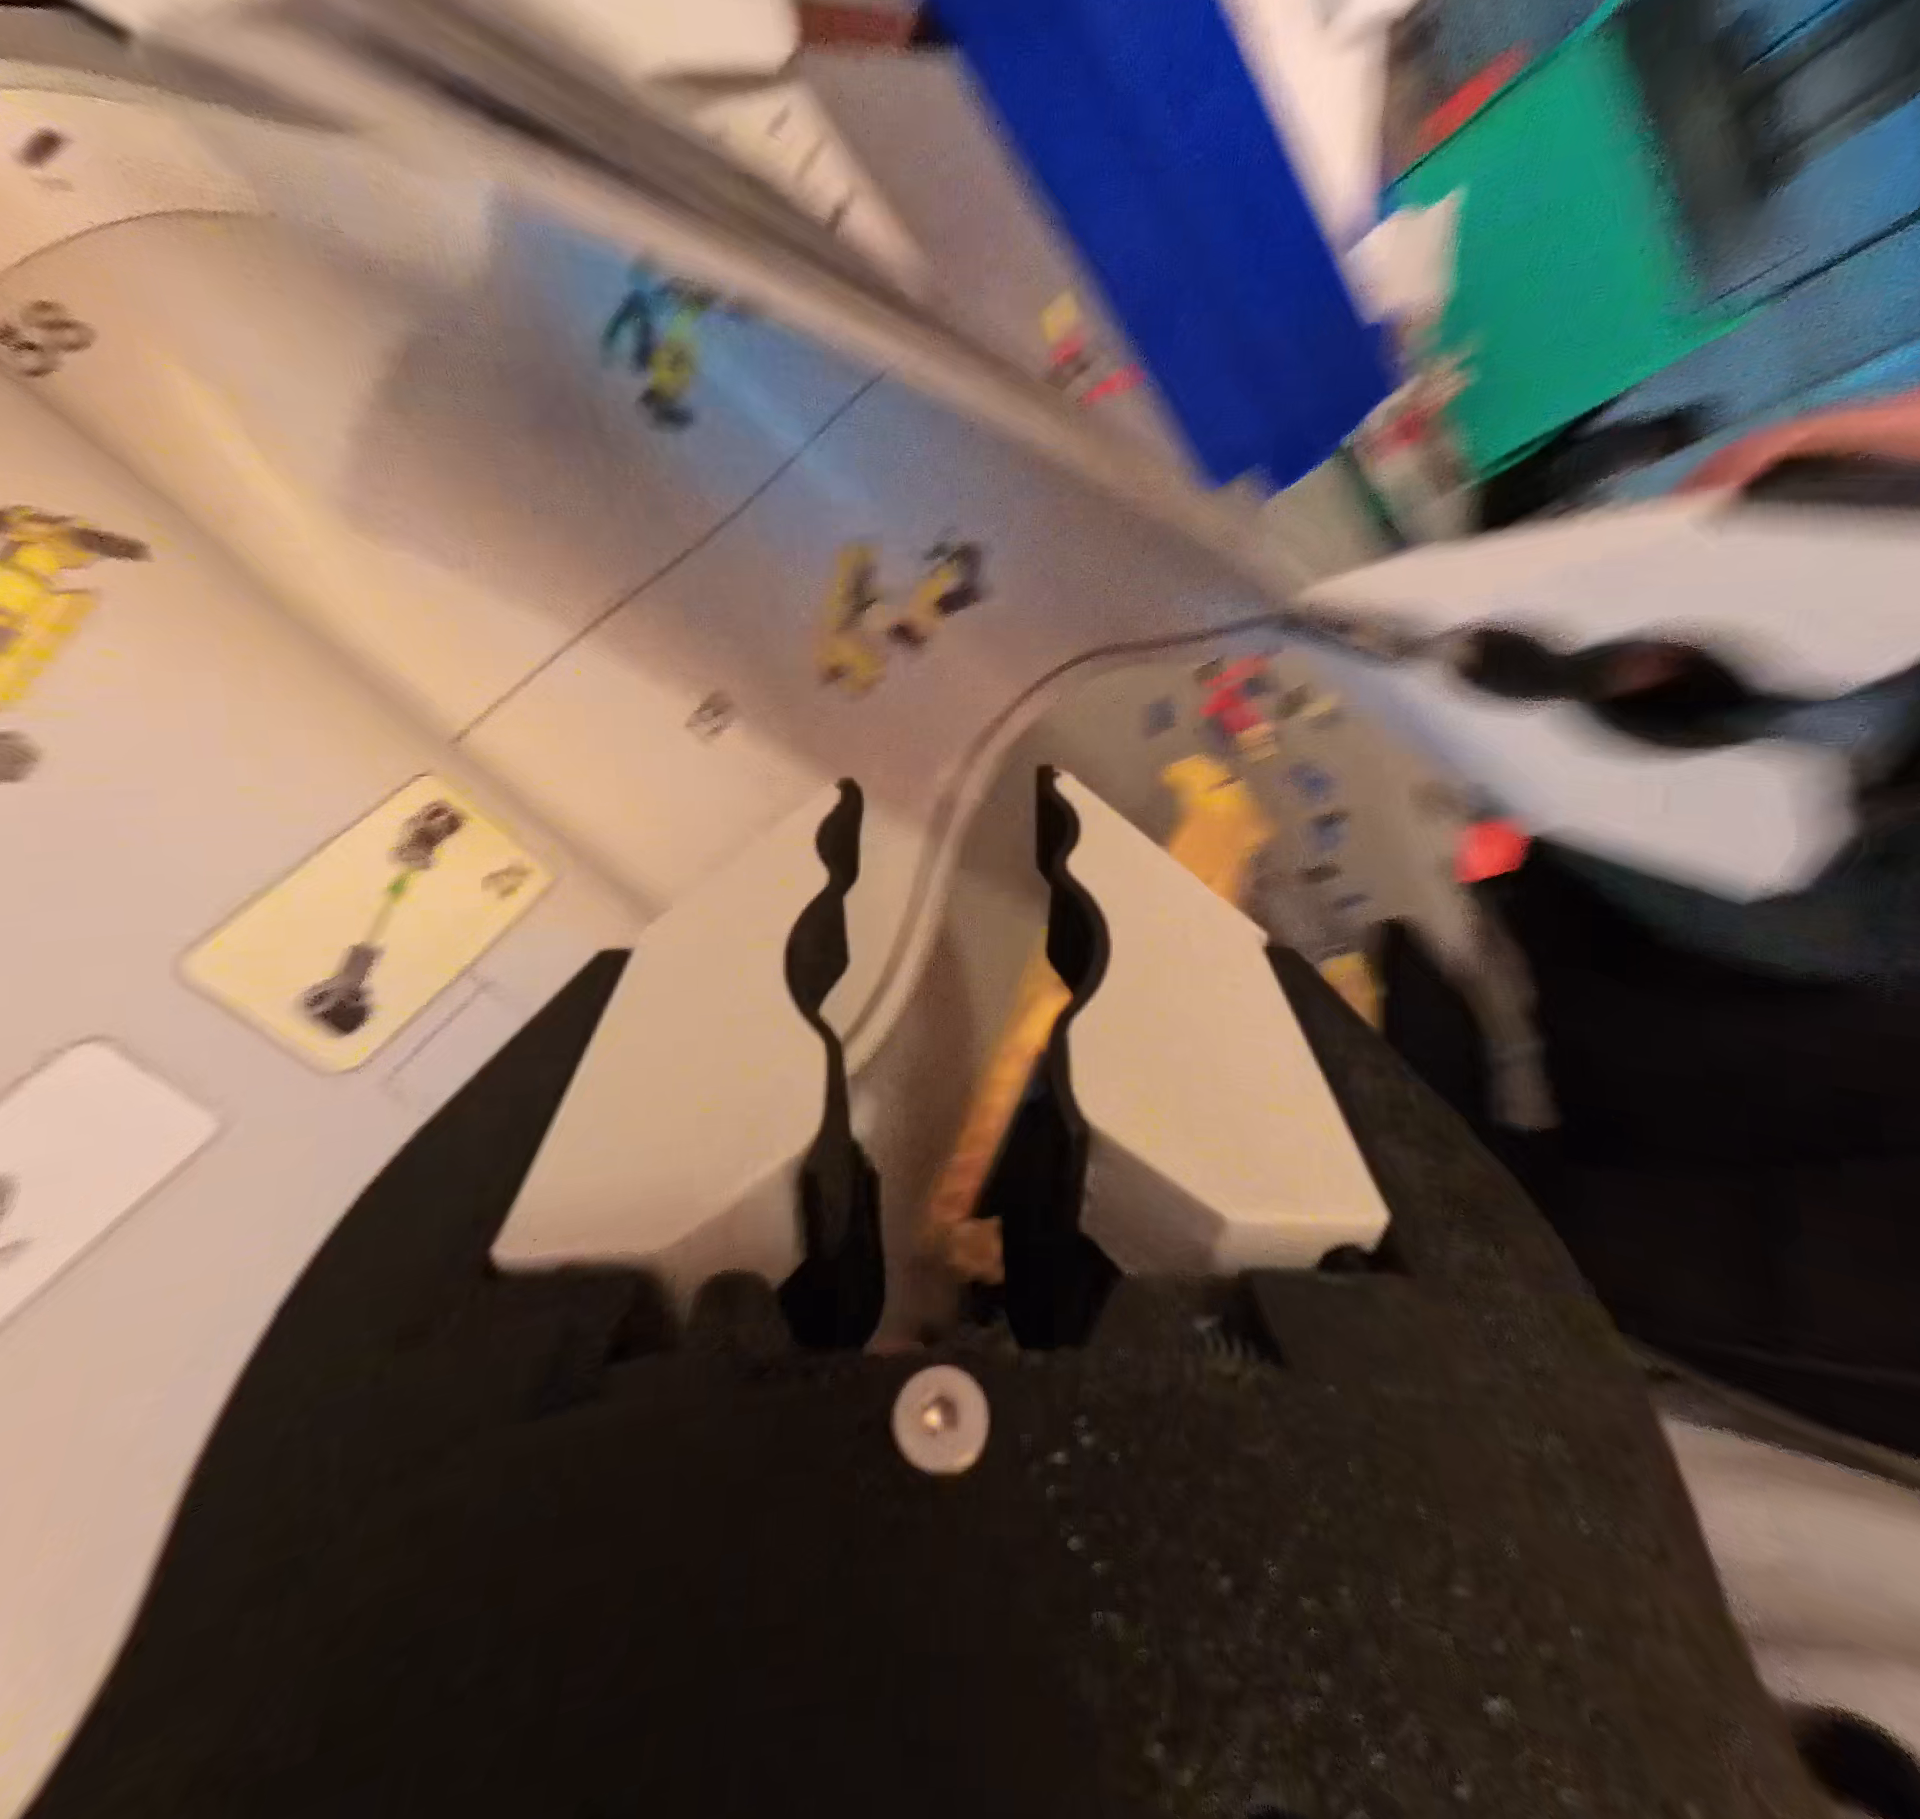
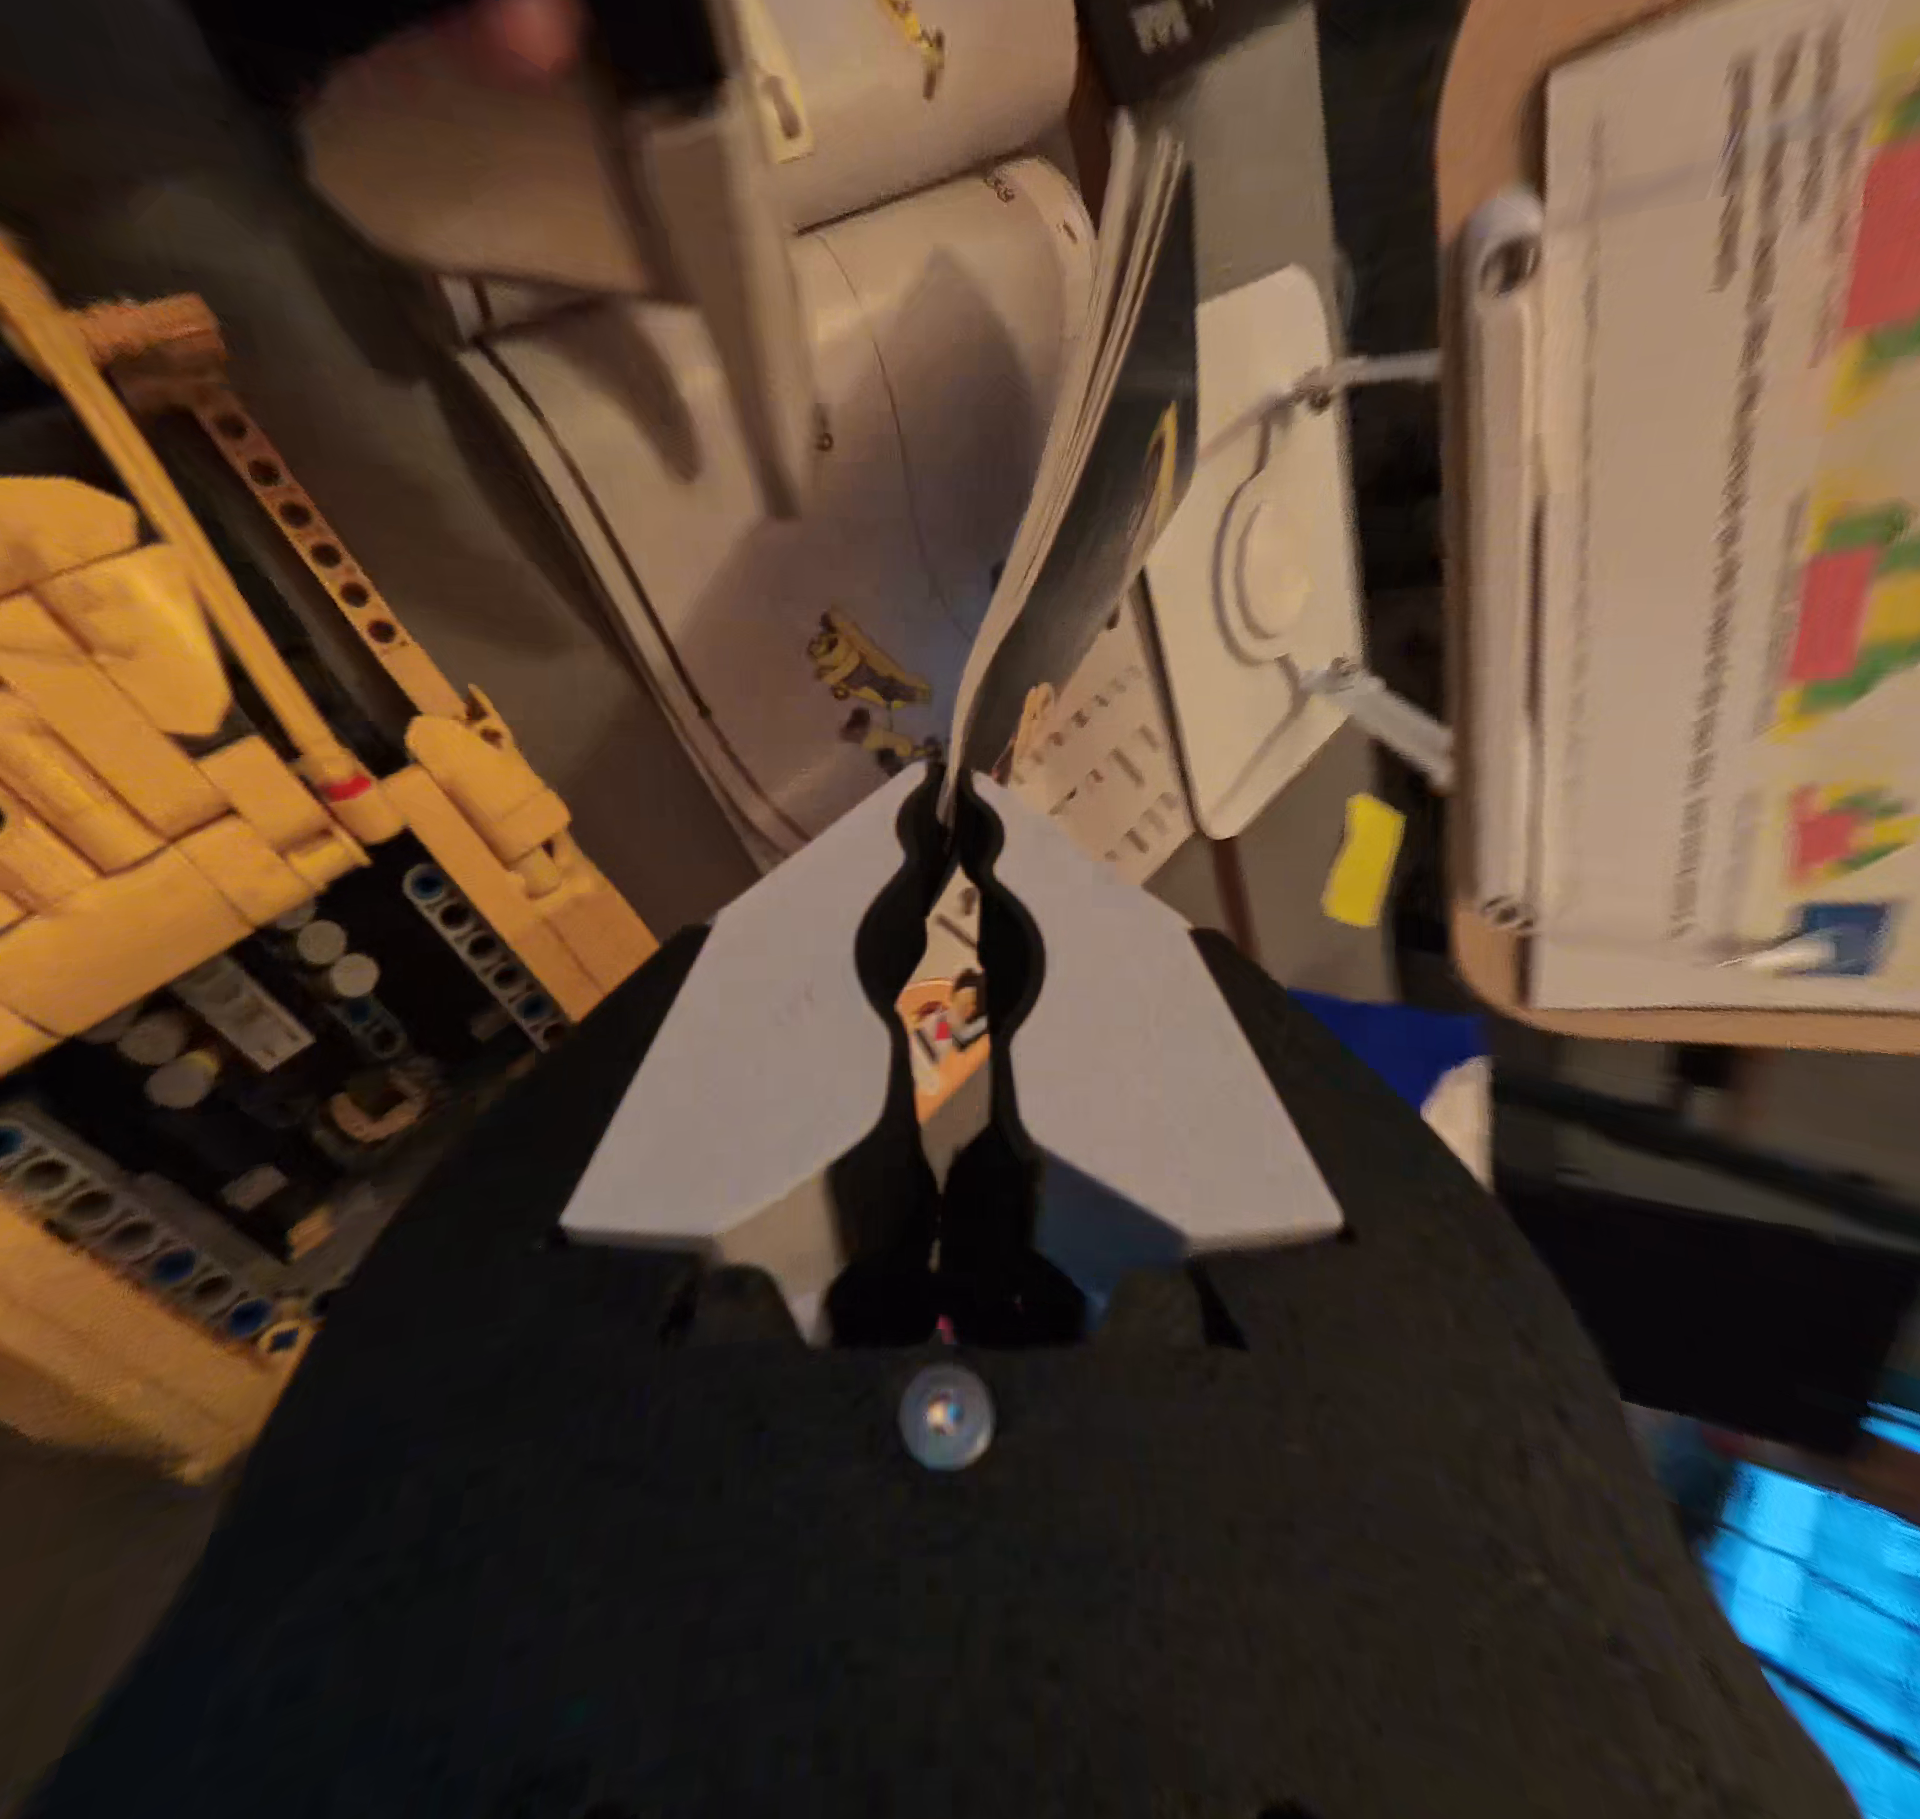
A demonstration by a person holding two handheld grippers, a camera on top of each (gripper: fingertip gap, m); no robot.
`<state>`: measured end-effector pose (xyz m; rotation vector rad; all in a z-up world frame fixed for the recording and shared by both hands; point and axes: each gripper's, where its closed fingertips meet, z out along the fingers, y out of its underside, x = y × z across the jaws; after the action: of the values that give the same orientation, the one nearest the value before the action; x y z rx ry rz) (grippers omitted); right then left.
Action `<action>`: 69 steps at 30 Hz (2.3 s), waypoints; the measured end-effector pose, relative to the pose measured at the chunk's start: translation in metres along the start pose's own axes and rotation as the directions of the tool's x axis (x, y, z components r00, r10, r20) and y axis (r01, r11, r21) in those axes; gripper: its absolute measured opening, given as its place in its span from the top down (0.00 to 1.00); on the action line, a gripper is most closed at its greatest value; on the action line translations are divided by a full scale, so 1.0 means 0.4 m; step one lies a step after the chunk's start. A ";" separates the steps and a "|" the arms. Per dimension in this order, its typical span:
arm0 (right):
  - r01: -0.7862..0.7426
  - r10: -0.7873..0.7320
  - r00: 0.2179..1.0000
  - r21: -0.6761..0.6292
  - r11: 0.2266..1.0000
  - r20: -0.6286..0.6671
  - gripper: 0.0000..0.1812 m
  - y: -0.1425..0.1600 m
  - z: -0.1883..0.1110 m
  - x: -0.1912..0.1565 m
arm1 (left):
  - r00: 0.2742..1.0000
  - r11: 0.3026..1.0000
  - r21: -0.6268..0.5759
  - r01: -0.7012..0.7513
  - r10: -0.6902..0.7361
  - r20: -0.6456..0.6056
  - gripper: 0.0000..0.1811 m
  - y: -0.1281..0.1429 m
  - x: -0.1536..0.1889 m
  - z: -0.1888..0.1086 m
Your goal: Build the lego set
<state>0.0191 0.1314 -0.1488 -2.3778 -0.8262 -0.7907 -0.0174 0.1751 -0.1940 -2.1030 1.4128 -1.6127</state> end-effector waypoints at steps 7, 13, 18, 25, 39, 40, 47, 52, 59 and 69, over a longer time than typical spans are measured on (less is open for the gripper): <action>0.118 -0.118 0.993 0.011 0.993 -0.007 0.99 -0.060 -0.017 -0.039 | 0.904 0.934 0.198 0.296 -0.207 -0.374 0.81 -0.109 0.092 -0.062; 0.036 -0.037 0.999 0.178 0.983 0.005 0.94 -0.109 -0.045 -0.056 | 0.897 0.906 0.257 0.336 -0.225 -0.382 0.99 -0.122 0.088 -0.055; -0.438 0.306 0.870 0.322 0.839 0.388 0.62 -0.147 -0.106 -0.018 | 0.898 0.911 0.262 0.318 -0.200 -0.393 1.00 -0.122 0.081 -0.073; -0.766 0.554 0.455 -0.010 0.642 0.697 0.44 -0.123 0.056 -0.011 | 0.875 0.913 0.258 0.316 -0.175 -0.452 1.00 -0.123 0.118 -0.061; -0.819 0.582 0.383 -0.028 0.574 0.717 0.62 -0.080 0.079 0.011 | 0.846 0.915 0.244 0.321 -0.161 -0.508 0.99 -0.124 0.139 -0.069; -0.823 0.587 0.379 -0.029 0.567 0.716 0.62 -0.075 0.080 0.015 | 0.842 0.913 0.245 0.325 -0.162 -0.514 0.99 -0.125 0.139 -0.071; -0.836 0.614 0.367 -0.040 0.546 0.699 0.64 -0.032 0.088 0.030 | 0.858 0.916 0.240 0.321 -0.174 -0.484 1.00 -0.121 0.122 -0.071; -0.830 0.699 0.434 -0.049 0.555 0.568 0.64 0.093 0.109 0.084 | 0.916 0.955 0.121 0.272 -0.218 -0.336 1.00 -0.069 0.055 -0.092; -0.569 0.530 0.752 -0.021 0.822 0.393 0.45 0.178 0.137 0.101 | 0.993 0.994 0.018 0.110 -0.110 0.045 1.00 -0.002 -0.135 -0.347; -0.399 0.393 0.740 -0.113 0.910 0.546 0.39 0.189 0.299 -0.001 | 0.921 0.980 0.123 0.155 -0.189 0.341 1.00 0.039 -0.275 -0.594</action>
<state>0.1124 0.1519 -0.2531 -2.6734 -0.4774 0.1055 -0.2183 0.3433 -0.1796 -2.3656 1.0437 -1.2381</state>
